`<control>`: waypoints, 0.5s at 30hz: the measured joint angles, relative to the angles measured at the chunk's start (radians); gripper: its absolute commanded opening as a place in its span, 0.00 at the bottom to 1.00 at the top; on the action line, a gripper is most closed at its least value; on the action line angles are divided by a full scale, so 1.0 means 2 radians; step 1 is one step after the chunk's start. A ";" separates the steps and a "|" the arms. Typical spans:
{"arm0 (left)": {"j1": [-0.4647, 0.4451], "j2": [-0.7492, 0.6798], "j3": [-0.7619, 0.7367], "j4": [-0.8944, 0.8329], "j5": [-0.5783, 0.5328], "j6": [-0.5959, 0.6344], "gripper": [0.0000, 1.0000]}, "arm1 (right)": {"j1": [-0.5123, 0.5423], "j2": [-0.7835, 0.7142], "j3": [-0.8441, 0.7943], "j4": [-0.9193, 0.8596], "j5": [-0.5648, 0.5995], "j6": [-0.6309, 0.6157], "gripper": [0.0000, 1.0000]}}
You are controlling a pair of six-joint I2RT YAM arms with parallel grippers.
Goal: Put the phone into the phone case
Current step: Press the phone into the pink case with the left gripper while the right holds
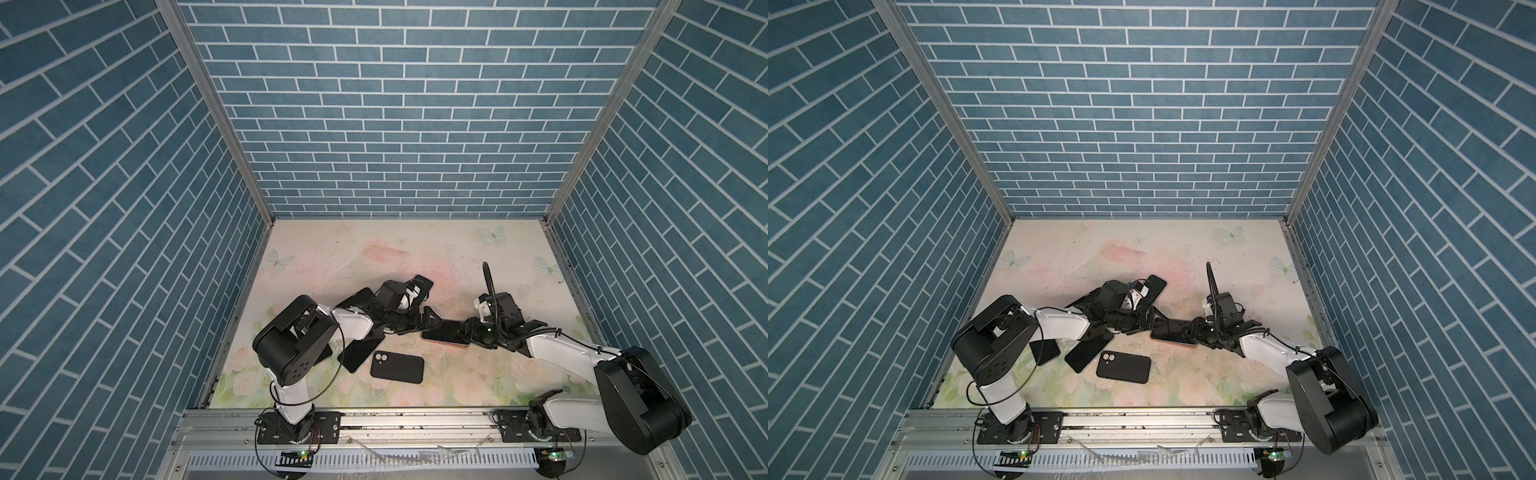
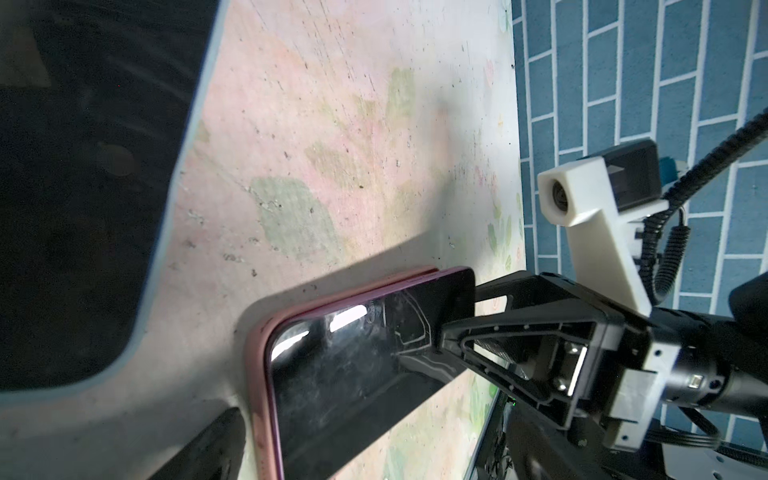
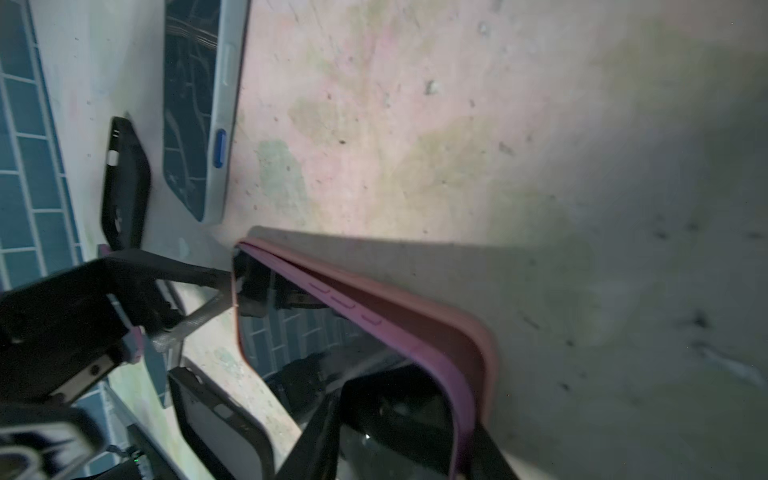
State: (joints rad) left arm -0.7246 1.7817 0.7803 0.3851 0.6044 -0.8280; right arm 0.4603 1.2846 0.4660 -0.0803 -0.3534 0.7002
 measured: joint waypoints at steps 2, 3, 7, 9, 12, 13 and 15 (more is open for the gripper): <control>0.000 -0.001 -0.003 0.005 -0.002 -0.004 1.00 | 0.000 -0.011 0.003 -0.019 0.014 -0.013 0.56; 0.000 -0.002 -0.004 0.006 -0.003 -0.006 0.99 | 0.000 -0.014 0.006 -0.029 0.021 -0.019 0.58; 0.000 -0.004 -0.008 0.008 -0.008 -0.010 1.00 | 0.000 -0.021 0.027 -0.081 0.052 -0.042 0.63; 0.000 -0.005 -0.008 0.009 -0.010 -0.011 1.00 | 0.000 -0.021 0.040 -0.107 0.066 -0.053 0.65; 0.000 -0.006 -0.009 0.009 -0.011 -0.013 0.99 | 0.000 -0.021 0.063 -0.141 0.087 -0.069 0.67; 0.000 -0.006 -0.009 0.009 -0.012 -0.013 0.99 | 0.000 -0.021 0.071 -0.151 0.093 -0.075 0.68; -0.001 -0.006 -0.009 0.008 -0.012 -0.014 0.97 | 0.000 -0.022 0.083 -0.166 0.105 -0.083 0.68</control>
State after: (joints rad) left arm -0.7258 1.7699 0.7628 0.4011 0.5800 -0.8558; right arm 0.4603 1.2415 0.6312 -0.4126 -0.1436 0.5335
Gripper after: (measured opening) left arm 0.983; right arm 0.677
